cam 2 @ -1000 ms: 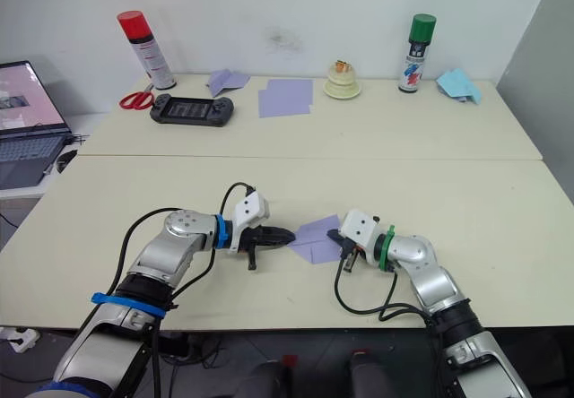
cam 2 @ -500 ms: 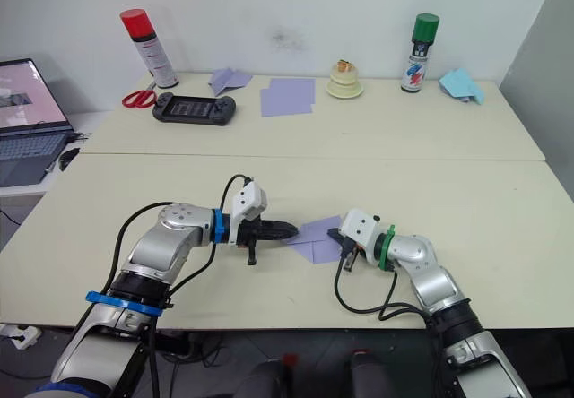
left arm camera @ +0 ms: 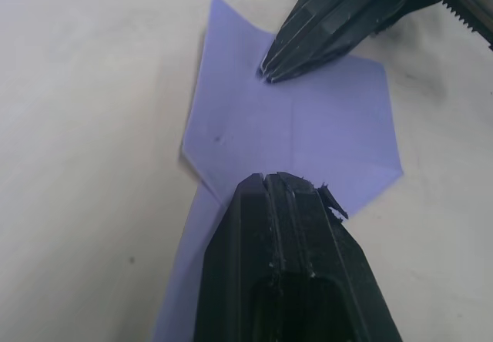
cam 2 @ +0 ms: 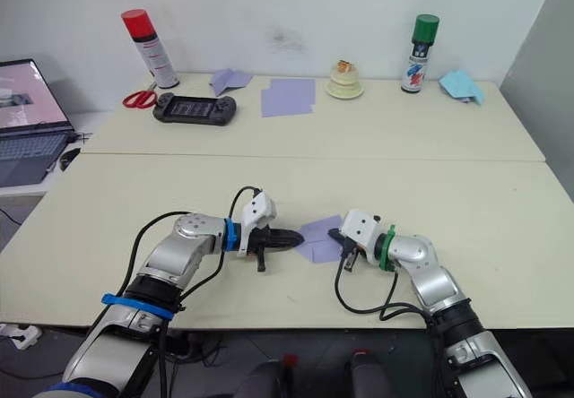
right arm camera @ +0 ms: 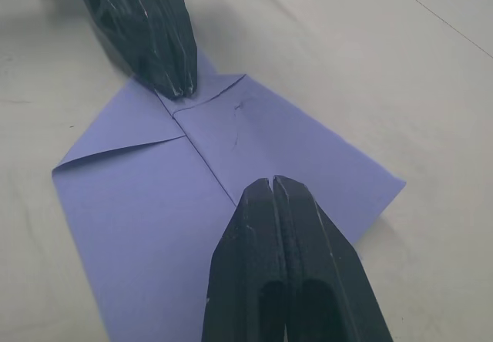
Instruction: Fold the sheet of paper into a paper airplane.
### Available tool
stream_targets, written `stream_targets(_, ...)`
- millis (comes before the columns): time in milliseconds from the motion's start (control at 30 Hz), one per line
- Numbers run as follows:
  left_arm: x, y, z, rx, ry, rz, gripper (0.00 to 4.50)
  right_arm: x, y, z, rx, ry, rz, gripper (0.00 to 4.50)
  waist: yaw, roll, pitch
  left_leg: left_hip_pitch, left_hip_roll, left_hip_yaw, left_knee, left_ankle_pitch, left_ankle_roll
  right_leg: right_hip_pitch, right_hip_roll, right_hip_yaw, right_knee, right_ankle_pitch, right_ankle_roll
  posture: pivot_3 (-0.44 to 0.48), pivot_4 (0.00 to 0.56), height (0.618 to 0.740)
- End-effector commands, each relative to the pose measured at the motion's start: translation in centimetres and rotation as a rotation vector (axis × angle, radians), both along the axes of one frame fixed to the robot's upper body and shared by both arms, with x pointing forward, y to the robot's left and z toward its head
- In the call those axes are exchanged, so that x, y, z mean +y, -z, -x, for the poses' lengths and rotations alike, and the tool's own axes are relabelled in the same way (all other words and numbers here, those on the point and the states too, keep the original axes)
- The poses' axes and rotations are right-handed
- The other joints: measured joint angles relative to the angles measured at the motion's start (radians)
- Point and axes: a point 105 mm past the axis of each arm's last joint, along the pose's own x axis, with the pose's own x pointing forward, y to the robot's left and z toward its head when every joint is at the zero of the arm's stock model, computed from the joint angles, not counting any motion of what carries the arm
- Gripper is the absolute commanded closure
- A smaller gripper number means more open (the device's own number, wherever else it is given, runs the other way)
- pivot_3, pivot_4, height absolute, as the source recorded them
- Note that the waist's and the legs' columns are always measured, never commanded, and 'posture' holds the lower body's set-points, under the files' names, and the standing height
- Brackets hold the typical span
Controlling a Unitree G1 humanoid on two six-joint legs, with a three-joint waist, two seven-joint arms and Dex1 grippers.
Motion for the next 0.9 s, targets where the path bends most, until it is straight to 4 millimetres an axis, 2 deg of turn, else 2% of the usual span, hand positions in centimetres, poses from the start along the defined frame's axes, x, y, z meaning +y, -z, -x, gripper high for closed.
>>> stream_targets(33,2.0,1.9,0.7,0.071,-0.050,-0.050,4.50,0.0,0.5,0.3,0.016,-0.008,0.018,4.46,0.000,0.000,0.000,0.000,0.000,0.000,-0.001,0.000,0.000,0.000,0.000,0.000,0.000,0.000,0.000,0.000,0.150,0.740)
stream_targets(267,0.9,1.2,0.6,0.028,-0.028,-0.024,4.50,0.3,-0.4,0.1,0.005,-0.018,-0.010,4.46,0.003,0.000,0.000,0.001,0.000,0.000,-0.001,0.000,0.000,0.000,0.000,0.000,0.000,0.000,0.000,0.000,0.150,0.740)
stream_targets(400,1.1,-2.1,-0.1,-0.049,-0.022,0.036,4.50,0.6,-3.0,-0.1,-0.013,-0.019,-0.095,4.46,0.004,0.000,0.000,-0.001,0.000,0.000,-0.001,0.000,0.000,-0.001,0.000,0.000,0.000,0.000,0.000,0.000,0.150,0.740)
stream_targets(533,1.8,-4.6,0.3,-0.097,0.010,0.051,4.50,1.2,-5.4,0.6,0.009,-0.049,-0.192,4.46,0.003,0.000,0.001,-0.005,0.000,0.000,-0.001,0.000,0.000,-0.005,0.000,0.000,0.000,0.002,-0.004,0.000,0.150,0.740)
stream_targets(733,1.1,-7.6,2.1,-0.151,0.096,0.103,2.82,-0.1,-7.3,0.3,0.042,-0.023,-0.244,2.46,0.005,0.000,0.001,-0.007,-0.001,-0.001,-0.001,0.000,0.000,-0.004,-0.002,-0.001,-0.003,0.002,-0.004,0.000,0.150,0.740)
stream_targets(900,1.1,-8.3,3.3,-0.157,0.137,0.100,1.27,-1.4,-7.3,-1.8,0.218,0.070,-0.328,0.64,0.004,0.000,0.001,-0.007,-0.001,0.000,-0.001,0.000,0.000,-0.004,-0.002,-0.001,-0.005,0.002,-0.004,0.000,0.150,0.740)
